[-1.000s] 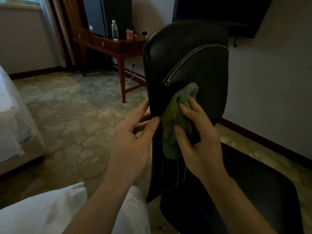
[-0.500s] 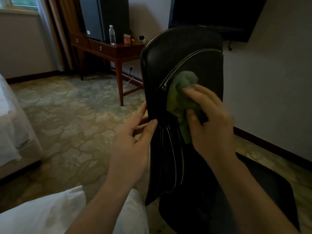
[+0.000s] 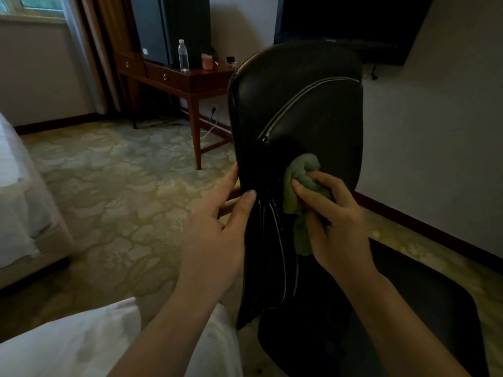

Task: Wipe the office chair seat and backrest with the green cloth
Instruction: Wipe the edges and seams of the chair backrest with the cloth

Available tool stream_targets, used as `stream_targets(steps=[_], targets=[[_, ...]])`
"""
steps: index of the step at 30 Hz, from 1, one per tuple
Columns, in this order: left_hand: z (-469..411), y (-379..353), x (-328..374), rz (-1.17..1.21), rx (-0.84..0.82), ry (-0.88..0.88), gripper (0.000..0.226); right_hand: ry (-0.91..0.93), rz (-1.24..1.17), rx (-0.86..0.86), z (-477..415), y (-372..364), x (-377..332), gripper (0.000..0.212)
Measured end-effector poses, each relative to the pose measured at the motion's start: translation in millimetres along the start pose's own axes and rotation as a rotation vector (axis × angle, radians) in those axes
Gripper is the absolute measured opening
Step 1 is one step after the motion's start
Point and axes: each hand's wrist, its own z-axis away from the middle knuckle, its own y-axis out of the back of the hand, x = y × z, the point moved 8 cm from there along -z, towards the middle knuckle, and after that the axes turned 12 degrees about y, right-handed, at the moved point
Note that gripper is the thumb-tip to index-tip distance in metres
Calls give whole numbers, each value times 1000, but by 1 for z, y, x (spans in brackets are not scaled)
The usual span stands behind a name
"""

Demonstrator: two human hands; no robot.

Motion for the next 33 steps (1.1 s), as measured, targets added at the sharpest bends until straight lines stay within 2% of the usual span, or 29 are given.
stream_targets(steps=[3,8,14,20,26,33], targets=[[0,0,0,-6,8,-9,44,12,36,-2,-6,4,-3,45],[-2,1,-5,-19,-30,-1,50,51,53,11,-30,3,-16,44],[0,4,-10,-141,-9,-5,68,73,63,54,-7,-7,-12,34],[3,2,-11,-150,-18,-18,69,37,71,24,9,-7,-6,36],[8,-1,-12,-135,8,-16,67,38,97,85,-18,0,-15,38],[11,-1,-11,-130,50,-21,65,9,-6,88,-6,-8,-12,37]])
